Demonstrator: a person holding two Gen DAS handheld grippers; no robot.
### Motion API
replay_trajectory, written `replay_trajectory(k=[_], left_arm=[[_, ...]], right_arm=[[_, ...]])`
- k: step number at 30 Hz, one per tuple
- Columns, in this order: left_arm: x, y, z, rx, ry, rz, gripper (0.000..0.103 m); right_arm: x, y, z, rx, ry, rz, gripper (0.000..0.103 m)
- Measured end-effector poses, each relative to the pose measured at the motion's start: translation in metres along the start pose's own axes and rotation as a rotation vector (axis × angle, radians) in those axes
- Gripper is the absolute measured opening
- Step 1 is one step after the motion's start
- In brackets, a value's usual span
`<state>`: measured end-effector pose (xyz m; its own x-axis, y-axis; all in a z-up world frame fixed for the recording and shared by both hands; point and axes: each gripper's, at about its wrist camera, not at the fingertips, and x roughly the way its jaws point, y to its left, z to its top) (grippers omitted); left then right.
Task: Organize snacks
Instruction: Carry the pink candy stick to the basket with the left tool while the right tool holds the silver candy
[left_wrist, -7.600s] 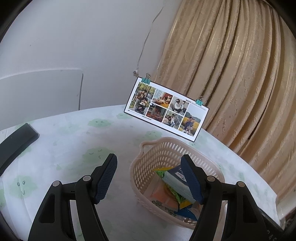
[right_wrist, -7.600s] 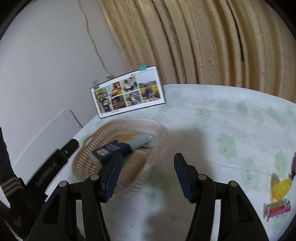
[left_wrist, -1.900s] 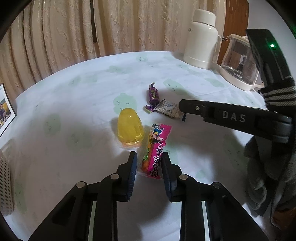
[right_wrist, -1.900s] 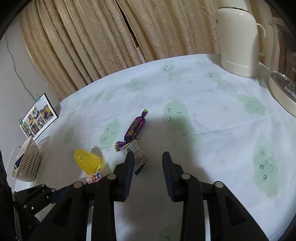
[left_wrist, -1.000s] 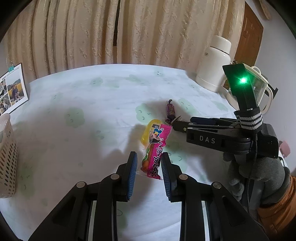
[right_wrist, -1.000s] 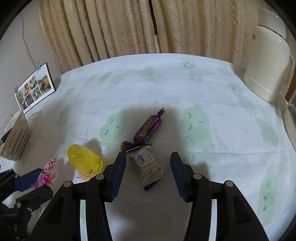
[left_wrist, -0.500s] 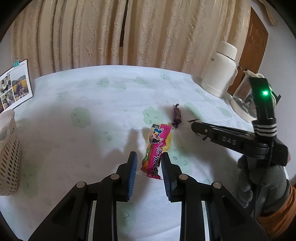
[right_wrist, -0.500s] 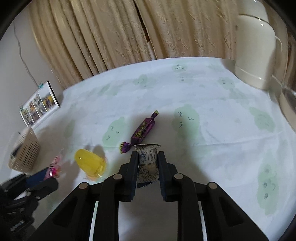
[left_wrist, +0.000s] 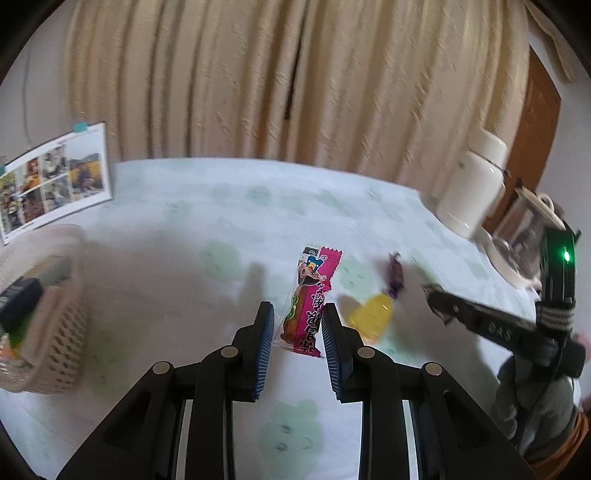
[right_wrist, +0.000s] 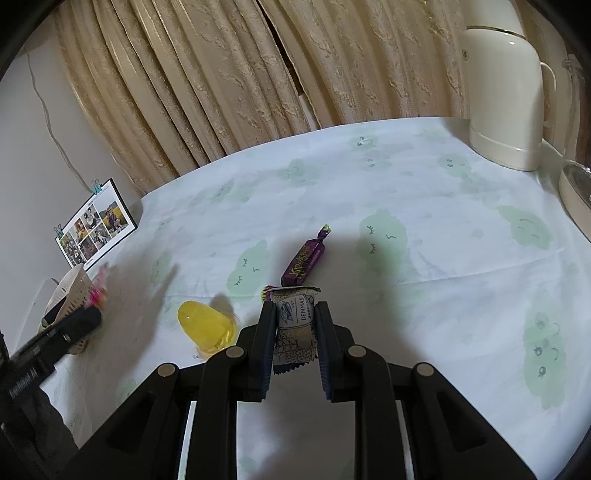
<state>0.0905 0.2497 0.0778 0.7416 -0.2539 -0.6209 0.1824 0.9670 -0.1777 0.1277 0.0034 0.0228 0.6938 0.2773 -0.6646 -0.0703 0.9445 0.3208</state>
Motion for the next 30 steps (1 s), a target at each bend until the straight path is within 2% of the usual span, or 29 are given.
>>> replay_trajectory(k=[8, 17, 25, 27, 28, 30], left_arm=[[-0.019, 0.046, 0.014, -0.105, -0.090, 0.144, 0.028], [-0.038, 0.108, 0.019, -0.261, -0.137, 0.296, 0.028], [-0.060, 0.141, 0.016, -0.345, -0.208, 0.498, 0.029], [-0.062, 0.151, 0.014, -0.380, -0.210, 0.515, 0.037], [-0.063, 0.154, 0.013, -0.394, -0.214, 0.523, 0.046], [-0.067, 0.160, 0.012, -0.417, -0.227, 0.539, 0.049]], right_arm=[[0.001, 0.001, -0.002, 0.004, -0.006, -0.005, 0.020], [0.001, 0.002, -0.002, 0.002, -0.003, -0.007, 0.020], [0.003, 0.001, -0.003, -0.004, 0.001, -0.013, 0.020], [0.003, 0.001, -0.002, -0.003, -0.001, -0.011, 0.020], [0.002, 0.001, -0.002, -0.003, -0.002, -0.011, 0.020], [0.003, 0.001, -0.002, 0.000, -0.005, -0.010, 0.020]])
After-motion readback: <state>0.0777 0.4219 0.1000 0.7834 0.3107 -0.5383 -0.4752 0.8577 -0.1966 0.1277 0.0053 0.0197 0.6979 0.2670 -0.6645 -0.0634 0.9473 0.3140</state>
